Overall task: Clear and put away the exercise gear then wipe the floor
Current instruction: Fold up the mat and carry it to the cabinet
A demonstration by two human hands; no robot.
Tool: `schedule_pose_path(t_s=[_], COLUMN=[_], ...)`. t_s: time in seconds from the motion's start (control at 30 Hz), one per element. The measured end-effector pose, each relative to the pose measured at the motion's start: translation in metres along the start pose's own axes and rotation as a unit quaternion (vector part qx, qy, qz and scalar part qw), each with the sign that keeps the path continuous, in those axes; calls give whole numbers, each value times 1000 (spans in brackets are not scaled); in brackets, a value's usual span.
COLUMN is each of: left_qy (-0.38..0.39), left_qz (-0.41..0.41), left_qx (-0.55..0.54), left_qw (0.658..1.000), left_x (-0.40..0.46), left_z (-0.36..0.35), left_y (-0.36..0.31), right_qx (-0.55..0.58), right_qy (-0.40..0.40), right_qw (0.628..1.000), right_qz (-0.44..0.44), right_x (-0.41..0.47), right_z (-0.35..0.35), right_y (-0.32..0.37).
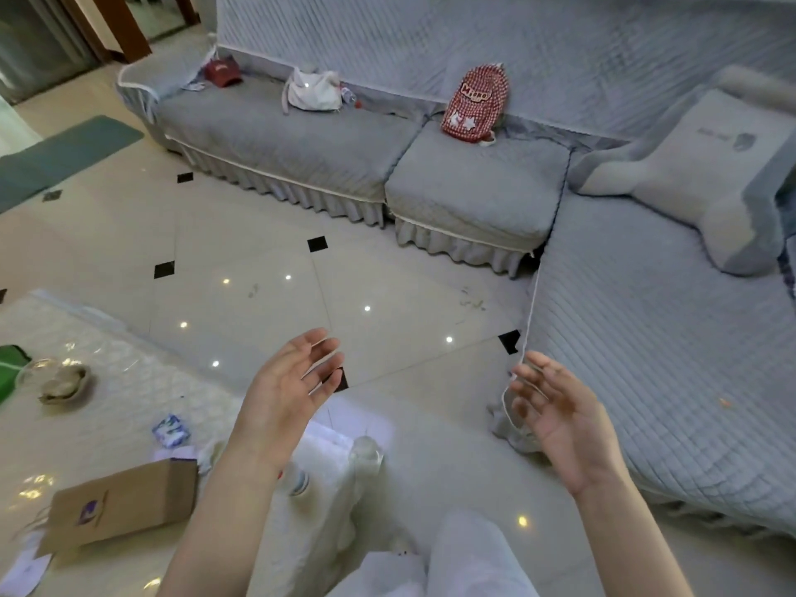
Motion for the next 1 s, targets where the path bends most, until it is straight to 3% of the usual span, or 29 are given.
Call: schedule_pose_path(t_s=[0.33,0.63,1.0], left_qy=[-86,-156,-297], left_qz=[-16,-42,-110], left_qx=[-22,-89,-133], left_qw=[996,983,939], left_x=[120,237,305], left_z=[-14,-77,-67], left_y=[-2,-6,-38], right_qx=[-40,-113,-179], right_qy=[10,89,175], right_qw=[999,985,951], right_qz=[-23,-97,-180], right_x=[146,300,431], right_z=[-39,-98,-199], right_y=[63,148,174])
Point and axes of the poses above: each hand's wrist, its own x-axis towards the middle knuckle, its own z-axis out of the back of the hand, y = z × x, the point moved 2 cm from there along x, towards the middle knuckle, and after that the axes turned 9 degrees about -z, right-handed, at the moved point
